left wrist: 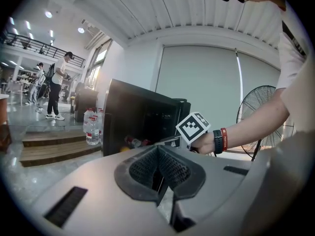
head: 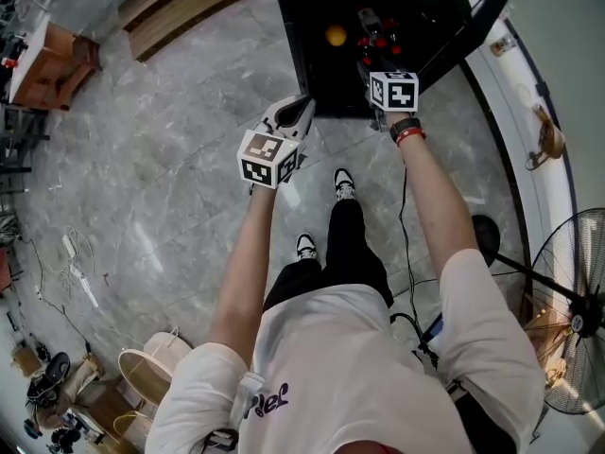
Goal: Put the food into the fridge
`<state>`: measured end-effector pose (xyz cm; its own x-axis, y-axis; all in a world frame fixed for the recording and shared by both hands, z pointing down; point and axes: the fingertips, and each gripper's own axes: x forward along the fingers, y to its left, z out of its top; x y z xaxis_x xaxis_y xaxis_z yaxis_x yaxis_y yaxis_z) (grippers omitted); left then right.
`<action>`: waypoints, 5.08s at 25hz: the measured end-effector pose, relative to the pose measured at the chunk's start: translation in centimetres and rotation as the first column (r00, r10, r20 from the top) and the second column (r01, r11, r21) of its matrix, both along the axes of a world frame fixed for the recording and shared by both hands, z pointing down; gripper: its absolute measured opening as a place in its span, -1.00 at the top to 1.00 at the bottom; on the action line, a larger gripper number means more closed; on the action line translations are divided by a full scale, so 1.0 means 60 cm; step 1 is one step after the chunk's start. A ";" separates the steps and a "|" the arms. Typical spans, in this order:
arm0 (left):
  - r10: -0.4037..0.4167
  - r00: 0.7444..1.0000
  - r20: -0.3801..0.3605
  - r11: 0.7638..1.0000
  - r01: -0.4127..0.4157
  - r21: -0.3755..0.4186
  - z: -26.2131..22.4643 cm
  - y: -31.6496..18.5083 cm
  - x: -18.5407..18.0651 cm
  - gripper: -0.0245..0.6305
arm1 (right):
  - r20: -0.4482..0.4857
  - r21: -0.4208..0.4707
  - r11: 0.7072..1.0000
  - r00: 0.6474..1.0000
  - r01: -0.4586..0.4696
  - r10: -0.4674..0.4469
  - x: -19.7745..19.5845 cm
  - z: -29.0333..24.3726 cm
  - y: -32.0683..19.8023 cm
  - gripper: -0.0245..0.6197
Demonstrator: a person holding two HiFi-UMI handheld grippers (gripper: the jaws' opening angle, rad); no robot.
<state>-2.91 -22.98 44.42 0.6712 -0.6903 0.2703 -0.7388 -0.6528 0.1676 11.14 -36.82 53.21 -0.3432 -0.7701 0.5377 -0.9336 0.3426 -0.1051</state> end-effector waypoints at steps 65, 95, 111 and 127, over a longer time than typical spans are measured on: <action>-0.133 0.991 0.004 0.973 0.130 0.192 -0.188 0.254 -0.088 0.87 | 0.119 0.278 0.944 0.981 -0.179 0.152 0.028 -0.285 0.459 0.80; -0.229 0.973 0.000 0.938 0.221 0.265 -0.203 0.276 -0.106 0.87 | 0.174 0.352 0.900 0.963 -0.256 0.206 0.019 -0.311 0.526 0.88; -0.237 0.972 -0.005 0.936 0.230 0.265 -0.204 0.278 -0.110 0.87 | 0.163 0.365 0.898 0.967 -0.245 0.198 0.014 -0.320 0.526 0.88; -0.239 0.971 -0.007 0.937 0.232 0.260 -0.202 0.272 -0.111 0.87 | 0.151 0.360 0.903 0.970 -0.234 0.191 0.014 -0.316 0.521 0.88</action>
